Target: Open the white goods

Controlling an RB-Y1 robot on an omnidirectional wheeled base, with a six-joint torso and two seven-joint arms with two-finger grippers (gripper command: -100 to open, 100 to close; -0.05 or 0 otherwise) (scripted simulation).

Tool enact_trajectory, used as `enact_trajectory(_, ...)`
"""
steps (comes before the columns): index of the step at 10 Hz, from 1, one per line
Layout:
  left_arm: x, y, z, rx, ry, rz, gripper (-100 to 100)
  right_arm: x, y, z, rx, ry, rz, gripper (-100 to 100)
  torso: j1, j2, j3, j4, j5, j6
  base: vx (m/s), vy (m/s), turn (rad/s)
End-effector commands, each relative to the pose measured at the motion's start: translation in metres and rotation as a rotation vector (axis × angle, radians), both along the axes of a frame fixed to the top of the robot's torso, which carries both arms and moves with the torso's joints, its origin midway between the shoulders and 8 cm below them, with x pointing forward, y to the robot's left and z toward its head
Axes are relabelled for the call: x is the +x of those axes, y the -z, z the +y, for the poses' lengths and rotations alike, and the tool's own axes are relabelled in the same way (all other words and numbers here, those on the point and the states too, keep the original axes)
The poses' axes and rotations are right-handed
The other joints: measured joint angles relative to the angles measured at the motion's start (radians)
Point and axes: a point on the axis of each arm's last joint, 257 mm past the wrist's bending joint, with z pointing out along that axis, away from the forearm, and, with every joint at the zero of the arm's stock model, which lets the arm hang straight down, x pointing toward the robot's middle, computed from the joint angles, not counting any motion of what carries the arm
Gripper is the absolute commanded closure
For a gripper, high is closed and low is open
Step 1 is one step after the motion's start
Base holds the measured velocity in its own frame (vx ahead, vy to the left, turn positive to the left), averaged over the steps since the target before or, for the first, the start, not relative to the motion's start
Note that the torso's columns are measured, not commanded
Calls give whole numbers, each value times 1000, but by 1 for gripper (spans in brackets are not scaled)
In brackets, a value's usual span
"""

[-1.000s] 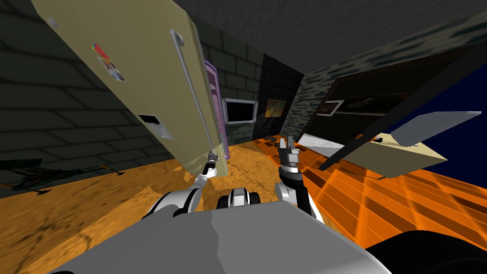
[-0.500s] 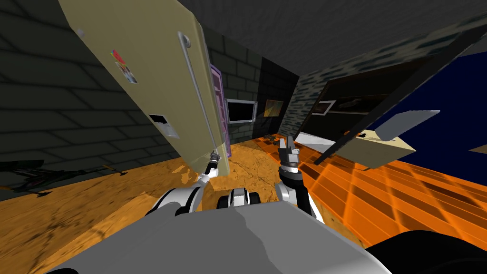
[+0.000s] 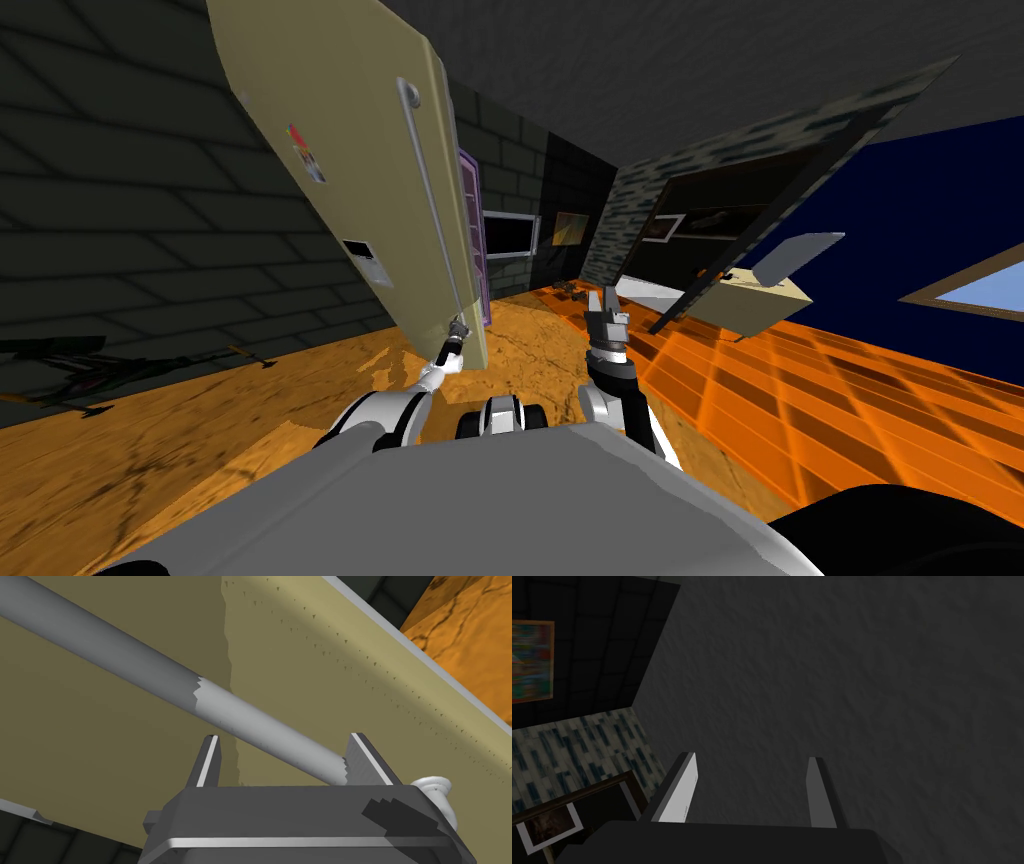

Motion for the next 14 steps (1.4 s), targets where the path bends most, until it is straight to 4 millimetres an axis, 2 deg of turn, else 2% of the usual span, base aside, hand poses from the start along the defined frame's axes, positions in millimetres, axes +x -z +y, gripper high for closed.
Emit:
enact_trajectory(1,2,-5,-10,10,32,-12,100,0,0,0,0,0,0,0,-1,-2,-1,1,0,0,-170,176,-59)
enact_trajectory(2,3,-6,-23,10,59,-13,100,0,0,0,0,0,0,0,0,0,0,1,0,1,-232,230,-101)
enact_trajectory(4,1,-3,-26,0,58,-6,100,0,0,0,0,0,0,0,-1,3,2,1,1,3,-133,163,-48)
enact_trajectory(5,-5,5,-44,12,98,8,100,0,0,0,0,0,0,0,-8,-3,-2,0,-1,3,-49,150,63)
enact_trajectory(7,-4,2,-46,13,102,1,100,0,0,0,0,0,0,0,-1,-4,-3,-3,0,3,-51,145,-17)
enact_trajectory(8,-12,11,-63,26,139,20,100,0,0,0,0,0,0,0,-3,-5,-3,-2,-1,1,-61,146,65)
enact_trajectory(9,-9,2,-66,25,145,-1,100,0,0,0,0,0,0,0,0,-3,-2,-4,-1,1,-42,160,24)
enact_trajectory(10,-17,12,-82,33,177,19,100,0,0,0,0,0,0,0,0,-5,-3,-2,-3,-1,-64,244,22)
enact_trajectory(12,-14,2,-88,34,189,-3,100,0,0,0,0,0,0,0,3,-8,-4,-2,-3,-5,-51,144,1)
enact_trajectory(13,-25,13,-108,44,231,18,100,0,0,0,0,0,0,0,-2,-11,-5,-2,-4,-6,-51,131,91)
enact_trajectory(14,-21,3,-111,40,235,-5,100,0,0,0,0,0,0,0,2,-8,-4,-3,-3,-4,-59,141,25)
